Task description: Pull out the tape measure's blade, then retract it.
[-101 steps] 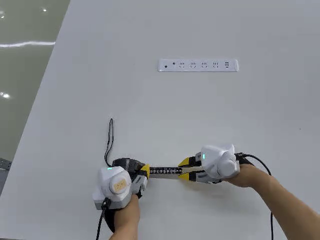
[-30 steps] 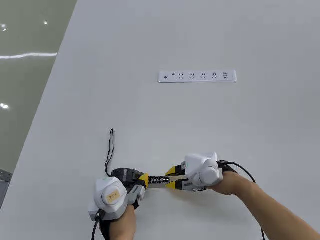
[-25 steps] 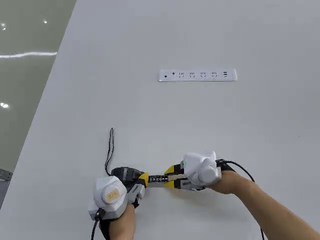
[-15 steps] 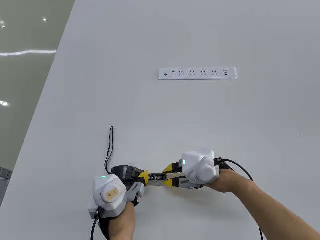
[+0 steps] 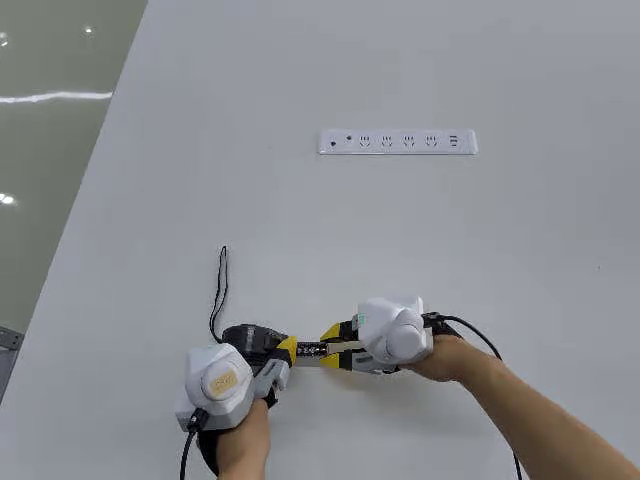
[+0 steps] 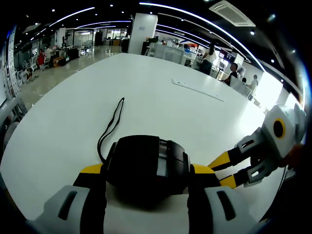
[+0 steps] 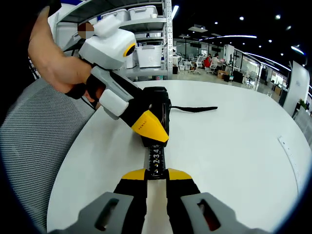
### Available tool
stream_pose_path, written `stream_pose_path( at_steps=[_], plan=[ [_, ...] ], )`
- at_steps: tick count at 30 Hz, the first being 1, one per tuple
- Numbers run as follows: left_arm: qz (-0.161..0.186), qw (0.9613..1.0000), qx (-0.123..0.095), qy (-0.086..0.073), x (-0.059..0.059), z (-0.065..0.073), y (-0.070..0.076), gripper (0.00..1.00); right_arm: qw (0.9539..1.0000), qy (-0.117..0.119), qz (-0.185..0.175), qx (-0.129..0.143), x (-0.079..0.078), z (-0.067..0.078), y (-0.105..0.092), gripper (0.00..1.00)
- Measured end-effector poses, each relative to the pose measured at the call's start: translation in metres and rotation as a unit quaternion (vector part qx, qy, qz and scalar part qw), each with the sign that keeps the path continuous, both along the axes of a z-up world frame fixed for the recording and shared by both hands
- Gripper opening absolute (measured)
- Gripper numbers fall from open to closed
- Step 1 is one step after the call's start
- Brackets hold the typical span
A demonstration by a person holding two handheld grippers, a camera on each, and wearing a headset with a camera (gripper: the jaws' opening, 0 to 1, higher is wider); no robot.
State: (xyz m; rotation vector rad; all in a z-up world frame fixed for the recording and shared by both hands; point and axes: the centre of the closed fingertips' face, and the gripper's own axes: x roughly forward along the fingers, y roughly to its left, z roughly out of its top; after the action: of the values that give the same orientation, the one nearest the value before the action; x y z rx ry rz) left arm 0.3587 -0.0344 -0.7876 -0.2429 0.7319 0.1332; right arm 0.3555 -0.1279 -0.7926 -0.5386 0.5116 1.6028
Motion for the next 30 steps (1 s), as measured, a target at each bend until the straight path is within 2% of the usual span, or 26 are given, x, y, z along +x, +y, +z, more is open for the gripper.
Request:
stream_pose_path(
  at_steps=[30],
  plan=[
    [-0.001, 1.0000, -0.006, -0.002, 0.000, 0.000, 0.001, 0.66, 1.0000, -0.001, -0.001, 0.002, -0.002, -0.003, 0.018, 0.13]
  ],
)
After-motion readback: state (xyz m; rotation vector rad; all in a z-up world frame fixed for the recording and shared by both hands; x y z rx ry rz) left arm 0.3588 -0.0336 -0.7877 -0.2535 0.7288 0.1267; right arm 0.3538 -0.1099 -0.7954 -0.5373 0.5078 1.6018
